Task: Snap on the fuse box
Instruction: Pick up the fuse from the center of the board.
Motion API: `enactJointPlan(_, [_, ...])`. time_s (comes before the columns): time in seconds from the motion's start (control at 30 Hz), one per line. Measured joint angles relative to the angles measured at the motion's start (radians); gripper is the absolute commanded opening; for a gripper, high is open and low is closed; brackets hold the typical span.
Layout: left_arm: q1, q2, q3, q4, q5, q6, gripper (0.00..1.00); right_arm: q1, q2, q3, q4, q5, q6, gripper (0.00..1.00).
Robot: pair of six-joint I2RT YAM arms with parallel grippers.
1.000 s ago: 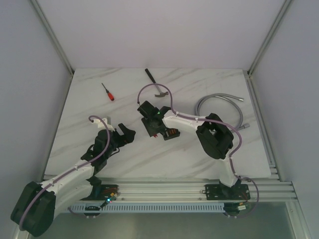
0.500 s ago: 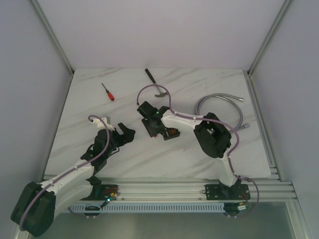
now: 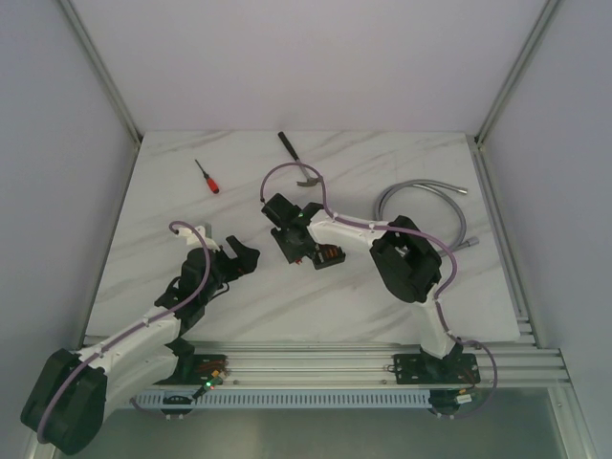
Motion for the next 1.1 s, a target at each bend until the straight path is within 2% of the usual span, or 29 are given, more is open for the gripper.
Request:
enactJointPlan(0.4, [0.000,0.000,0.000,0.000,0.010,0.000,1.00,0.000,0.000,0.001,-0.009,0.000,-0.003,0.23])
enactJointPlan(0.67, [0.000,0.011,0.000,0.058,0.100,0.005,1.00,0.000,-0.030,-0.017,0.006,0.000,0.027,0.19])
enactJointPlan(0.8, [0.000,0.031,0.000,0.111,0.155,0.012,0.96,0.000,-0.093,-0.042,0.024,0.002,0.057,0.19])
enactJointPlan(1.1, [-0.060,0.043,-0.009,0.237,0.194,0.042,0.82,0.000,-0.280,-0.146,0.153,0.003,0.169,0.18])
